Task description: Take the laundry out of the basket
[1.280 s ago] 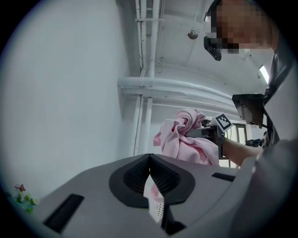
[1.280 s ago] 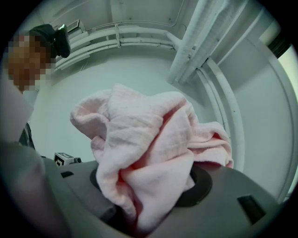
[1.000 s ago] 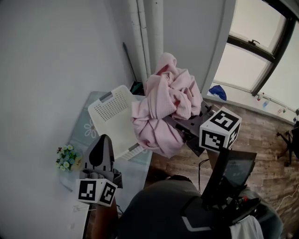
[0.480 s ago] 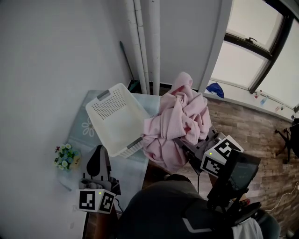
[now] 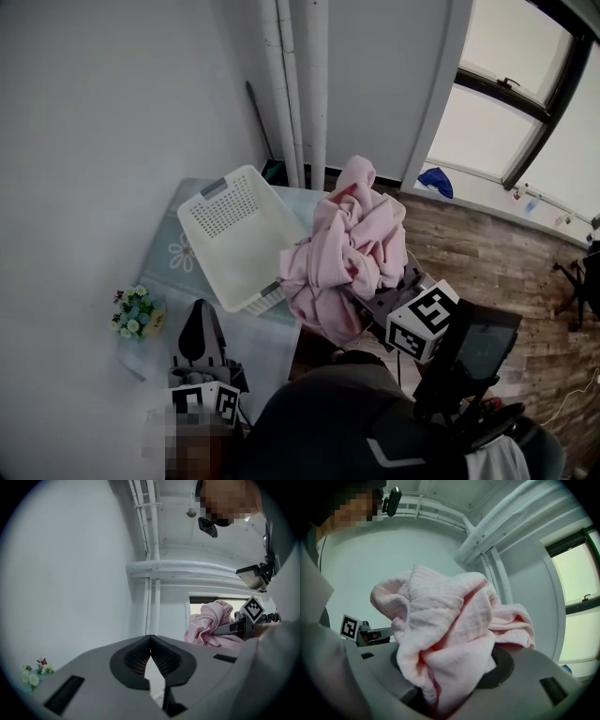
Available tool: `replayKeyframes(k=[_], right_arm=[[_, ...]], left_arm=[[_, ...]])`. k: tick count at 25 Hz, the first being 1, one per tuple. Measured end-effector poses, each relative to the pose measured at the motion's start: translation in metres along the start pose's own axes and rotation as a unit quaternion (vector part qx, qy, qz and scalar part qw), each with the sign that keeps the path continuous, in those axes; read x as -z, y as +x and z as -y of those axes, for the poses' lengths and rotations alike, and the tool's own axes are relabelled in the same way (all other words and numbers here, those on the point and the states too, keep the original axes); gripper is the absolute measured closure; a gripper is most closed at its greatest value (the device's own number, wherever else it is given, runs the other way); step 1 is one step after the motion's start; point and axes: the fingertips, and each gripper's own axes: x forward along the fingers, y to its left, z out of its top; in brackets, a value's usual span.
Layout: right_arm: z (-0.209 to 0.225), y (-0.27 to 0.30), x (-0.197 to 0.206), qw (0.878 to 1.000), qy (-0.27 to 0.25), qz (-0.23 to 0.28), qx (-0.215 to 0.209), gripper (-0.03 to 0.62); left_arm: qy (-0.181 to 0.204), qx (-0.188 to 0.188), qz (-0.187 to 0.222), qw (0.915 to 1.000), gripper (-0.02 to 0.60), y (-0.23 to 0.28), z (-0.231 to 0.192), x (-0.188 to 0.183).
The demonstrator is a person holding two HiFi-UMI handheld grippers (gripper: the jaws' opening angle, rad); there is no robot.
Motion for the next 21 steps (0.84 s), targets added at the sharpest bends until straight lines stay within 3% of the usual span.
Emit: replayKeyframes(k=[14, 21], right_arm=[[-0.0006, 0.0008, -0.0015, 1.000, -0.008, -0.004, -0.001, 0.316], [-0.0007, 0.0009, -0.0007, 1.000, -0.007, -0.004, 0.001, 0.315]], left_arm=[[-0.017, -0.001, -0.007, 0.9998, 0.572, 0.0004, -0.0031, 0.0065], [-0.001, -0.001, -0.012, 0.9999, 0.572, 0.0076, -0.0015, 0.0044]])
